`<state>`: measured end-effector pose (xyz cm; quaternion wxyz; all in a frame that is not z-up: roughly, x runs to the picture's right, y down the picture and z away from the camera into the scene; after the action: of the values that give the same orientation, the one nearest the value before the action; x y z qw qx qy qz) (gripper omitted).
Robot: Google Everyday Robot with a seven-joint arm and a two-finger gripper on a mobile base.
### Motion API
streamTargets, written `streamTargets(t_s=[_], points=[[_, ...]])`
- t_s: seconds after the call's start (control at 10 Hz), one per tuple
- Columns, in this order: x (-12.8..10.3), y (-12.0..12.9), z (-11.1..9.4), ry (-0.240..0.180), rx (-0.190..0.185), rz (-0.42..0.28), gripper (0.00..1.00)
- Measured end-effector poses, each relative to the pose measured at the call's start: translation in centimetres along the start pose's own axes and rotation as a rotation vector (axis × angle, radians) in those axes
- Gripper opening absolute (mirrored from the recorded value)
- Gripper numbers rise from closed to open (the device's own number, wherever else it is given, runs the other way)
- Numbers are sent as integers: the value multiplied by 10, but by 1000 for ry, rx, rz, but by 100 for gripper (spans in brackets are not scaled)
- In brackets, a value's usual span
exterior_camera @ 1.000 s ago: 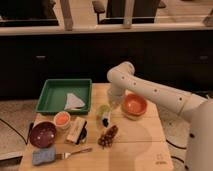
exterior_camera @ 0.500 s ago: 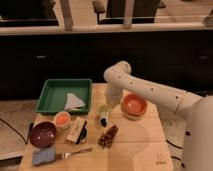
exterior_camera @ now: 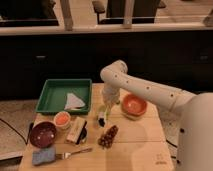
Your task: Place brush in plastic cup
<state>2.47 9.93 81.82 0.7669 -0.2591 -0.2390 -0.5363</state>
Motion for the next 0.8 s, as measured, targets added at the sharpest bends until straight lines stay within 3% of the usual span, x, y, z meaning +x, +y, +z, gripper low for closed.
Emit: streamTargets(t_s=[0.8], points=[[-4, -17, 6, -19, -20, -51, 0]])
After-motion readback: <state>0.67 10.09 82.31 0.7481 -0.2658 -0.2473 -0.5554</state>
